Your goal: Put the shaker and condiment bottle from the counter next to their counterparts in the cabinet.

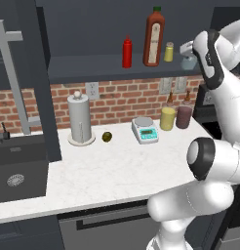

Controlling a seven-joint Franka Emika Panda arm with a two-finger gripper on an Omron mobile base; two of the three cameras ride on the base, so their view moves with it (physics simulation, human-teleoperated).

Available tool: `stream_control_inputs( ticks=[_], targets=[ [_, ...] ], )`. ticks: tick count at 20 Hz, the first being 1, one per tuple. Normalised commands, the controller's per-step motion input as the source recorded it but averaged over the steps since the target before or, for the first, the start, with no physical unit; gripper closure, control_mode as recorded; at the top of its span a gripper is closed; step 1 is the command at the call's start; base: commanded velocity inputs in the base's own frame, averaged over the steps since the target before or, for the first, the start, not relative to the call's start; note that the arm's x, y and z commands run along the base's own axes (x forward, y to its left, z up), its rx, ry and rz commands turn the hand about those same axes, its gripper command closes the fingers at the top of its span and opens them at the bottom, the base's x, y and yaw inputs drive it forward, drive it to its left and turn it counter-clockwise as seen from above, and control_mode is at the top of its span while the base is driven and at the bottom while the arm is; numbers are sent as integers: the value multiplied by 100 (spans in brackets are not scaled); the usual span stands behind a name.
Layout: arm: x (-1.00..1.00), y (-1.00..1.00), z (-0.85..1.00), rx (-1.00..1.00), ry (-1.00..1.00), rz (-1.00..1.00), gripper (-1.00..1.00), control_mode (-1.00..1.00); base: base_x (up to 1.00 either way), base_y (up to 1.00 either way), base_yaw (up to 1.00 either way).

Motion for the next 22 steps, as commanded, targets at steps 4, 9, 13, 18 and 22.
stream_control_inputs(
  ticks=[4,9,13,18,22],
  targets=[
    [2,4,0,0,0,0,100,-100,0,0,0],
    [36,-28,0,0,0,0,100,-100,0,0,0],
    [79,-64,0,0,2,4,100,-100,0,0,0],
    [65,-36,0,0,4,2,100,-100,0,0,0],
    [0,0,0,0,0,0,100,-100,0,0,0]
  ],
)
